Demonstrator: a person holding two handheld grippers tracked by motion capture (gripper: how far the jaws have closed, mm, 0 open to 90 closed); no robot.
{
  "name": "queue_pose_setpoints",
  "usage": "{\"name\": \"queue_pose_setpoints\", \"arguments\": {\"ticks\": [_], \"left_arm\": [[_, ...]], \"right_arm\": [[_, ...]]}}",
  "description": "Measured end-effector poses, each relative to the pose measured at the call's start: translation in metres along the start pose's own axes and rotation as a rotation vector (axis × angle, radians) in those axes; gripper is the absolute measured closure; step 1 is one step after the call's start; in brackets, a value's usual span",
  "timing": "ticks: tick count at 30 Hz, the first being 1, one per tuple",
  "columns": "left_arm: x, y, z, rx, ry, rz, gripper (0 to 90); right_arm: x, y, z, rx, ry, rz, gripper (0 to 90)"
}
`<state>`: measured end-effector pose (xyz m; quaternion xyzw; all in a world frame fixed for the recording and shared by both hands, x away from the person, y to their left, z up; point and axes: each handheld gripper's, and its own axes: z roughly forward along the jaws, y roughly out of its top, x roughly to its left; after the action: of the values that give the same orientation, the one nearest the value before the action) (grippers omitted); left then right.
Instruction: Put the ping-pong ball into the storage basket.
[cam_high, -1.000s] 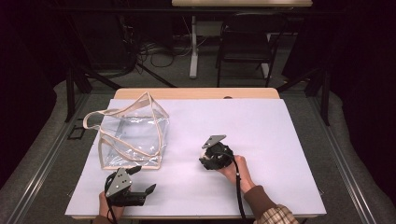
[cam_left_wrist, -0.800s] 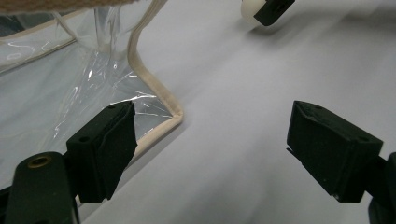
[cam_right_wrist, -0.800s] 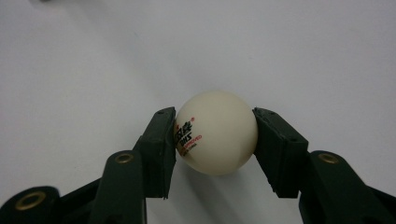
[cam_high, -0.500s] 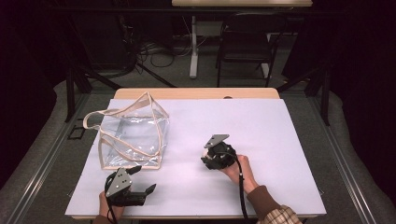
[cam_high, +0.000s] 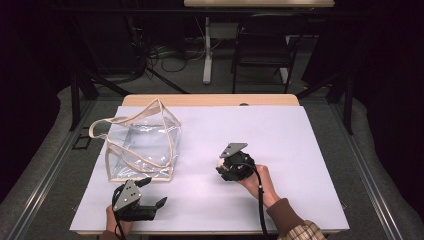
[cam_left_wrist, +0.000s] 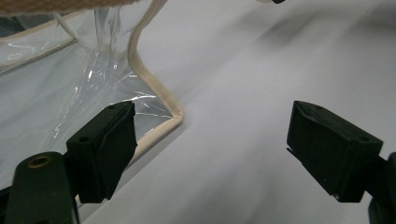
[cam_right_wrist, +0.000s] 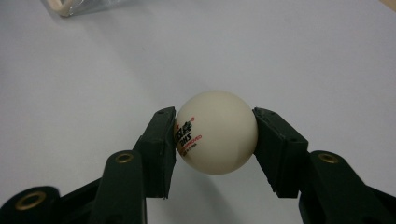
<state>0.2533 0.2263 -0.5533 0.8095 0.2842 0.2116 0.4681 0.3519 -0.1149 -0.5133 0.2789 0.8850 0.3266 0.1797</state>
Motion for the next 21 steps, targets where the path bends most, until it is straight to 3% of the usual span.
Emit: {"name": "queue_pose_setpoints", "arguments": {"ticks": [21], "left_arm": [[0.0, 0.0, -0.001, -0.001, 0.001, 0.0, 16.1]], "right_arm": [[-0.003, 0.006, -0.021, -0.033, -0.019, -0.001, 50.9]]}}
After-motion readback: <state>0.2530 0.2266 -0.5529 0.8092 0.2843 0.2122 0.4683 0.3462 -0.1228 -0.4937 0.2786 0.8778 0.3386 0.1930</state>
